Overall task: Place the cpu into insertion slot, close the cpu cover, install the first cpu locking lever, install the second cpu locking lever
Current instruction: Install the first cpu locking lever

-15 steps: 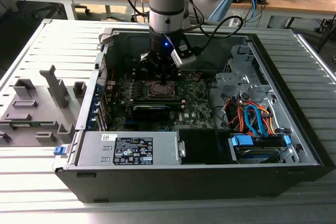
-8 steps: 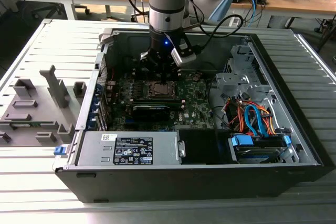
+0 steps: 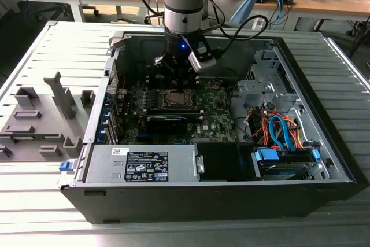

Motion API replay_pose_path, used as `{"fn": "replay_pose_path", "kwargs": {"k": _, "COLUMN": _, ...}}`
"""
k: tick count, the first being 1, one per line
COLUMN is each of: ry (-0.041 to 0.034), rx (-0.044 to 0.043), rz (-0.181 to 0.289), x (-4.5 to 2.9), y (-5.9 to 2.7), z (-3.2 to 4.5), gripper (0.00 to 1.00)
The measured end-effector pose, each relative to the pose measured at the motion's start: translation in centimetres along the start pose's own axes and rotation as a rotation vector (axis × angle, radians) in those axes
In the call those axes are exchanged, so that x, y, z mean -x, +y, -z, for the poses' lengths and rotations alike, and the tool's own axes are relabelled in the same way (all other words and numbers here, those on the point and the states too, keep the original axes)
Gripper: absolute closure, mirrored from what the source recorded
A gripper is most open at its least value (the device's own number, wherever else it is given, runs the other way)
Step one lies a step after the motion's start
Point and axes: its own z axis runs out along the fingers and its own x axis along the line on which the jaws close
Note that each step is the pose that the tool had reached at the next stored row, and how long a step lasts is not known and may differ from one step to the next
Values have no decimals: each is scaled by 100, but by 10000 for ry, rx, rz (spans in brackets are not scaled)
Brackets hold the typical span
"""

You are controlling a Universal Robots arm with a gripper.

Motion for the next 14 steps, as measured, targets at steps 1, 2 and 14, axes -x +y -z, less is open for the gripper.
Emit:
{"fn": "replay_pose_path", "kwargs": {"k": 1, "ry": 1, "rx": -1, "rz": 0, "x": 0, "y": 0, "z": 3, "gripper": 89}}
{"fn": "replay_pose_path", "kwargs": {"k": 2, "ry": 1, "rx": -2, "rz": 0, "x": 0, "y": 0, "z": 7, "gripper": 89}}
{"fn": "replay_pose_path", "kwargs": {"k": 14, "ry": 0, "rx": 1, "rz": 0, "x": 1, "y": -1, "z": 44, "gripper": 89}}
